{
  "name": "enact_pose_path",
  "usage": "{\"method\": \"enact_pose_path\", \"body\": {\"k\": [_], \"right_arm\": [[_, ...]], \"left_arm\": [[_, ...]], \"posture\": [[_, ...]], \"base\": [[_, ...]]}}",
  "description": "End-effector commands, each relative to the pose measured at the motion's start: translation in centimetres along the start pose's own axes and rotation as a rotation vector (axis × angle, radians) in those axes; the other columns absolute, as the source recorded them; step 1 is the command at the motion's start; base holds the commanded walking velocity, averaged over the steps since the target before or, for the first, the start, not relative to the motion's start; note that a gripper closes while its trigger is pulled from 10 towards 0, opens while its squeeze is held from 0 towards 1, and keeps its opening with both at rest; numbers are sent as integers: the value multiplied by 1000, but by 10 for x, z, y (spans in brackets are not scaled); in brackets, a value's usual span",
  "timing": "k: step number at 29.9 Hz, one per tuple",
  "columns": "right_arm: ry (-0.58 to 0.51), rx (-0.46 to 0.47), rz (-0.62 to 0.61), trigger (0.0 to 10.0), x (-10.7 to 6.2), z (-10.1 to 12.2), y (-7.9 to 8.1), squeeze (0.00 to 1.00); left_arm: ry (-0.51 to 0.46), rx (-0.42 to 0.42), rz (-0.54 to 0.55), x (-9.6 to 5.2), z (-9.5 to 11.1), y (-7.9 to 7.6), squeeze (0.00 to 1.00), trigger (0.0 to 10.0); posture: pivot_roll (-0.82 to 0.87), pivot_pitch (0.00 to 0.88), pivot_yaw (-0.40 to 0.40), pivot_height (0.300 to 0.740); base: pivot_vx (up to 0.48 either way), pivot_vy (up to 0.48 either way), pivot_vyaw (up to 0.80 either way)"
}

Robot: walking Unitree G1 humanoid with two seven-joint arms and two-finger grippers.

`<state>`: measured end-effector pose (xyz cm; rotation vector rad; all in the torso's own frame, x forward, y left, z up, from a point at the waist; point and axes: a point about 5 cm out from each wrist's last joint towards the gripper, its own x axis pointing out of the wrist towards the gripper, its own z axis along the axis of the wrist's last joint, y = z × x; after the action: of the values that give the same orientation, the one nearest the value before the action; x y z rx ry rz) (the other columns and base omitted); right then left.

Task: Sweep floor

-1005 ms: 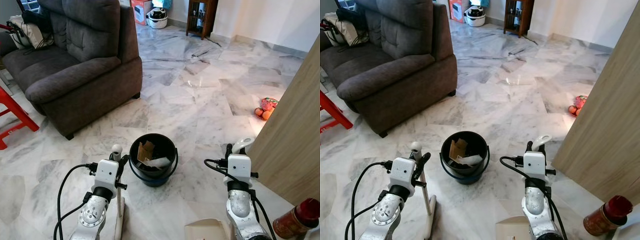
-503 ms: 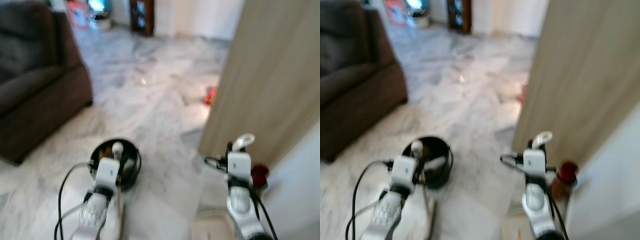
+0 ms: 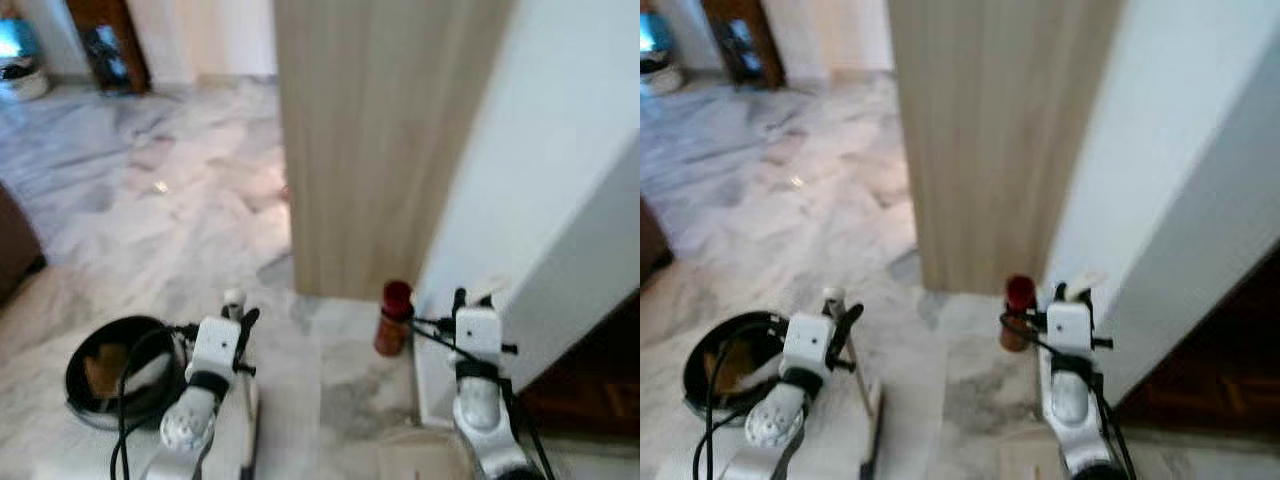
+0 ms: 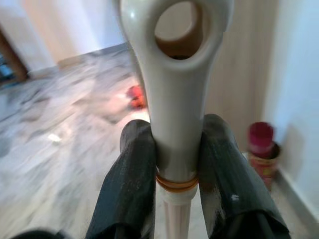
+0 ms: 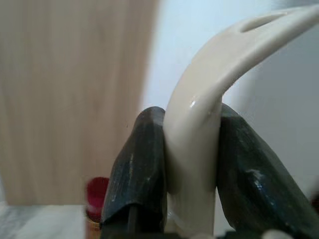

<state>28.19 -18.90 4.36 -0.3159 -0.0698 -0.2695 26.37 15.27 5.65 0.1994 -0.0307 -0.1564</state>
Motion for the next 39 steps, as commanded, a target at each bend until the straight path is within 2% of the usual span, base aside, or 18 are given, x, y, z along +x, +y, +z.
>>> {"method": "enact_pose_path", "body": {"k": [1,17,18,21,28,32,39], "right_arm": [[-17,11,1,10000,3,5,2,0],[-2,0,-17,10000,1,1,-2,0],[26,50,-53,10000,2,-1,-4,0],[66,105,-103,10000,3,-4,-10,0],[72,105,-111,10000,3,-6,-13,0],[76,112,-108,10000,3,-6,-13,0],[62,132,-87,10000,3,-3,-8,0]], "left_arm": [[-26,28,10,1,5,7,0,10000],[-28,26,1,0,5,6,0,10000],[-33,5,1,0,5,5,0,10000],[-36,-12,5,0,5,5,0,10000],[-24,-45,69,-1,5,16,0,10000],[-23,-36,65,-1,5,17,0,10000],[-25,-41,69,-1,5,17,0,10000]], "posture": [[106,20,54,740],[107,1,54,740],[107,2,53,740],[110,4,51,740],[112,9,51,740],[113,10,51,740],[113,14,53,740]], "base": [[0,0,-800],[0,0,-800],[0,0,-800],[0,0,-800],[0,0,-800],[0,0,-800],[0,0,0]]}}
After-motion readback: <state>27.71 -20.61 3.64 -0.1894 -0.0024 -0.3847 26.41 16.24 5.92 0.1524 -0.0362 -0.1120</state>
